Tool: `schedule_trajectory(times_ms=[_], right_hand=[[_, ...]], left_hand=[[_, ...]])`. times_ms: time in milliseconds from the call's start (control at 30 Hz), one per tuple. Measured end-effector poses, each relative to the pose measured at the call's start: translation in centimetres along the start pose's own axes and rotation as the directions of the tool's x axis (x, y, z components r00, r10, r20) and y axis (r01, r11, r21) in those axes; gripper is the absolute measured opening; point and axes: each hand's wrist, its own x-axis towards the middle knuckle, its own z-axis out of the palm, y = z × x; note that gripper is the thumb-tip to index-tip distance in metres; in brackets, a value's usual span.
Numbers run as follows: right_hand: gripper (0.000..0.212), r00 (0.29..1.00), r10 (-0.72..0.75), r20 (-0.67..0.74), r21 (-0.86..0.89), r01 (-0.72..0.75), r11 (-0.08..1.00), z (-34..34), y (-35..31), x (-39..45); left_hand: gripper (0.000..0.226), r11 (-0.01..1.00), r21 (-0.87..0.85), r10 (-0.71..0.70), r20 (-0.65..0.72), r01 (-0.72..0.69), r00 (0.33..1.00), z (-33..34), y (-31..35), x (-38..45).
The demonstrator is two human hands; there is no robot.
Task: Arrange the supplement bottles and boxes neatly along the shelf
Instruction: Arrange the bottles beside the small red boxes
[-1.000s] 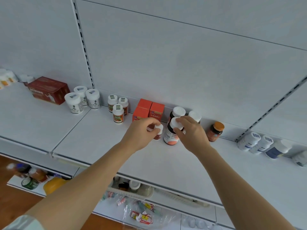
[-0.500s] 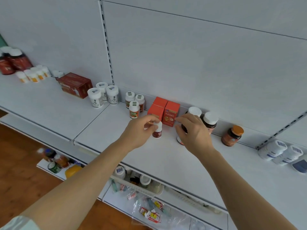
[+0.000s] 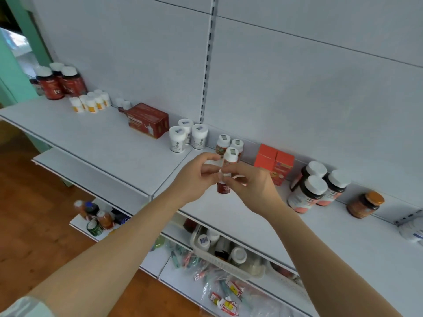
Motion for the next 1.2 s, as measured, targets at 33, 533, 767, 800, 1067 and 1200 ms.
schedule_trajectory(times_ms=[33, 533, 767, 800, 1067, 1200], right_hand=[[0.017, 0.999, 0.035, 0.004, 0.003, -0.035, 0.999, 1.0, -0.9, 0.4], [0.019, 0.996, -0.064, -0.056, -0.102, 0.058, 0.993, 14.1, -10.7, 11.7], [0.016, 0.988, -0.135, -0.077, -0.128, 0.124, 0.984, 21.4, -11.0, 21.1], [0.016, 0.989, -0.126, -0.077, -0.129, 0.115, 0.985, 22.3, -11.1, 22.4], [0.013, 0.997, -0.063, 0.038, -0.199, 0.07, 0.978, 29.0, -11.8, 31.6], [0.013, 0.999, -0.045, 0.03, -0.248, 0.051, 0.968, 32.4, -11.3, 35.0]], left_hand=[[0.037, 1.0, -0.01, -0.014, -0.005, 0.014, 1.0, -1.4, -0.2, -0.2], [0.033, 0.736, 0.668, 0.261, -0.131, -0.11, 0.956, -21.5, -5.1, 0.7], [0.034, 0.517, 0.85, 0.399, -0.136, -0.099, 0.907, -30.6, -7.1, 5.4], [0.035, 0.493, 0.865, 0.392, -0.128, -0.09, 0.911, -31.9, -7.2, 6.2], [0.035, 0.431, 0.902, 0.364, -0.139, -0.034, 0.921, -40.0, -9.3, 11.3], [0.033, 0.421, 0.905, 0.392, -0.125, -0.057, 0.912, -44.1, -10.8, 14.2]])
